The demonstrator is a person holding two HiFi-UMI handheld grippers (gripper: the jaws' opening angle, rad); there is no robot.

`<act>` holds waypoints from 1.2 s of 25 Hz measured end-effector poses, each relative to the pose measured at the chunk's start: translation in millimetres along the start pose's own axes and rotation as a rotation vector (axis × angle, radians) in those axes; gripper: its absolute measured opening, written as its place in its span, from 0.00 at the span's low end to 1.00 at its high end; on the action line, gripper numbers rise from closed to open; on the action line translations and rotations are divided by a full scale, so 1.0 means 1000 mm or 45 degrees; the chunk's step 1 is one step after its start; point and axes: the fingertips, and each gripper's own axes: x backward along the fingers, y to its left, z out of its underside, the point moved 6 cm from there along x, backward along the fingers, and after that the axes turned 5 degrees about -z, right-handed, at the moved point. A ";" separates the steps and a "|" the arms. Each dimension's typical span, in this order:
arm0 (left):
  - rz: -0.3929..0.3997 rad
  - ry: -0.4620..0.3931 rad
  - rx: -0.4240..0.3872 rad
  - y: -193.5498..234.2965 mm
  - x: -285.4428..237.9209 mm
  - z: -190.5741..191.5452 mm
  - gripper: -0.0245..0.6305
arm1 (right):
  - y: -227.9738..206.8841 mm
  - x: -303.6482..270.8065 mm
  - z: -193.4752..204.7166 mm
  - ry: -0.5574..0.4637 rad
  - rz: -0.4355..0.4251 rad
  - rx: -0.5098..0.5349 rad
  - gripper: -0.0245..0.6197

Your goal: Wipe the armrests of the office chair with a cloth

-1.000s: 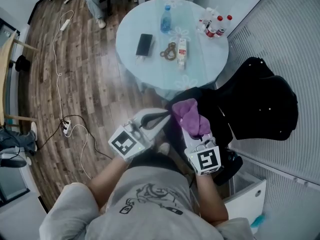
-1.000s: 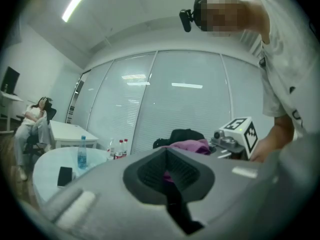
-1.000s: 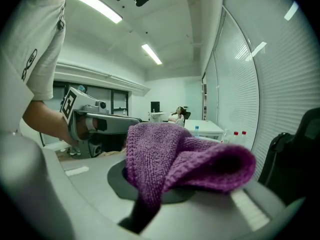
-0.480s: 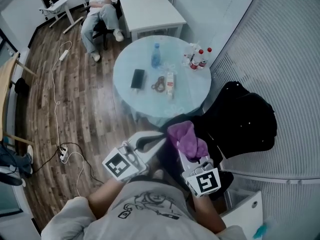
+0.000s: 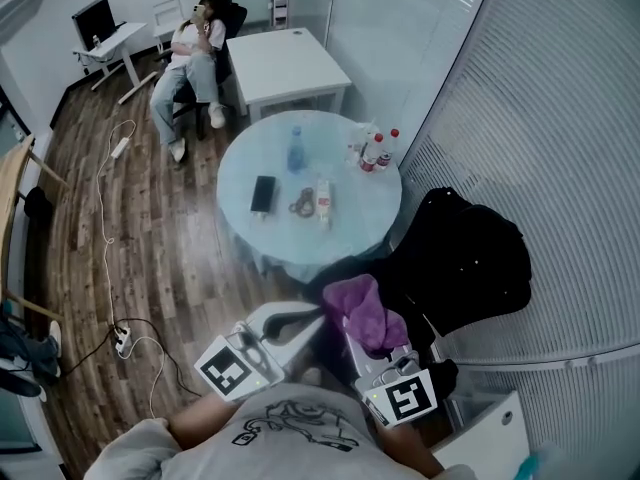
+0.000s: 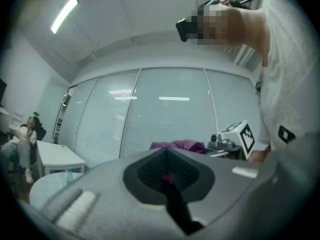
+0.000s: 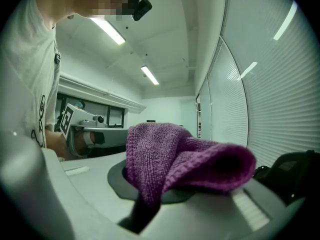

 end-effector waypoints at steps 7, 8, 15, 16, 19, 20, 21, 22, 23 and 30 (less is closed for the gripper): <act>-0.017 -0.007 -0.045 -0.012 0.003 -0.008 0.04 | 0.010 0.024 -0.010 -0.035 0.027 0.003 0.09; -0.010 -0.004 -0.043 -0.014 0.002 -0.008 0.04 | 0.012 0.026 -0.011 -0.034 0.030 0.009 0.09; 0.012 0.023 -0.019 -0.023 0.003 -0.003 0.04 | 0.020 0.032 -0.012 -0.035 0.044 0.011 0.09; 0.013 0.023 -0.016 -0.023 0.004 -0.003 0.04 | 0.021 0.032 -0.012 -0.037 0.047 0.010 0.09; 0.022 0.022 -0.005 -0.025 0.003 -0.003 0.04 | 0.021 0.034 -0.013 -0.038 0.051 0.013 0.09; 0.031 0.025 -0.003 -0.026 0.003 -0.003 0.04 | 0.021 0.034 -0.013 -0.037 0.052 0.015 0.09; 0.040 0.026 -0.005 -0.026 0.002 -0.003 0.04 | 0.021 0.034 -0.013 -0.035 0.053 0.019 0.09; 0.047 0.026 -0.008 -0.028 0.003 -0.003 0.04 | 0.022 0.035 -0.013 -0.033 0.055 0.021 0.09; 0.048 0.024 -0.011 -0.029 0.004 -0.003 0.04 | 0.023 0.035 -0.013 -0.032 0.057 0.023 0.09; 0.041 0.007 -0.005 -0.027 0.010 -0.008 0.04 | 0.029 0.032 -0.018 -0.029 0.055 0.030 0.09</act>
